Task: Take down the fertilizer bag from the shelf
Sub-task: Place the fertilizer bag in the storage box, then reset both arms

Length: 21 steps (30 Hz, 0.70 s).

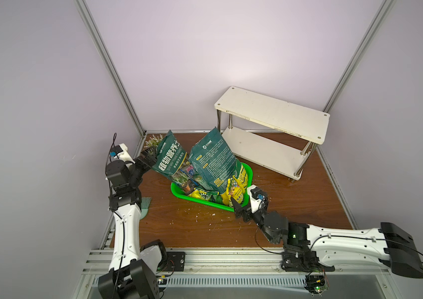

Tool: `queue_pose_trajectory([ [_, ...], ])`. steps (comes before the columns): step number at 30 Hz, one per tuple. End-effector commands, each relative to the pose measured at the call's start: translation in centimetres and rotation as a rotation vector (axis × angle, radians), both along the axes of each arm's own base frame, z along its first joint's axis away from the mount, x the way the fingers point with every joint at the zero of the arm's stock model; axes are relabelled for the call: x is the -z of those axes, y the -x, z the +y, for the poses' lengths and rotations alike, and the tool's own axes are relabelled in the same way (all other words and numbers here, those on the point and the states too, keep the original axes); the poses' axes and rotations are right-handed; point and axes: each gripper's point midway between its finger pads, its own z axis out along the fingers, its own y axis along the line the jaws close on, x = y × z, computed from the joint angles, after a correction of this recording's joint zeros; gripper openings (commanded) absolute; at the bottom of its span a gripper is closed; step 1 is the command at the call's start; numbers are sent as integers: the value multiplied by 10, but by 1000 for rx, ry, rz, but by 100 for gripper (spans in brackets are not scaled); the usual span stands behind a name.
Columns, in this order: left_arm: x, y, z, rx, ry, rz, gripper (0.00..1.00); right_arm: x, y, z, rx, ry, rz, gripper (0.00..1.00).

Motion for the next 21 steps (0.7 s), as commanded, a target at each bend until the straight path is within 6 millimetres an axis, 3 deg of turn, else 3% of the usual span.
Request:
queue_pose_trajectory([
  [1,25,17,22,-158,23,-50,99,-30,-16,-53,182,-110,-55,99],
  [4,68,35,38,-286,-22,-39,99,-37,-50,-114,376,-182,-86,99],
  [6,99,48,54,-391,-92,28,99,-27,-73,-161,546,-190,-87,99],
  [9,141,68,68,-489,-266,100,99,22,-92,-241,828,-109,-79,99],
  [10,158,83,82,-601,-207,121,99,50,-90,-271,941,-85,-54,99],
  [11,158,85,83,-612,-202,95,99,71,-82,-297,1050,-131,-47,99],
  [12,151,78,74,-539,-244,60,99,76,-77,-309,1095,-203,-55,99],
  [13,146,70,68,-488,-263,53,99,69,-84,-296,988,-160,-65,99],
  [14,143,66,66,-469,-264,50,99,62,-84,-295,977,-109,-84,99],
  [17,142,67,67,-481,-232,36,99,70,-69,-319,1119,-136,-75,99],
  [21,99,78,54,-459,-245,-143,99,88,-84,-321,1161,-36,-5,99],
])
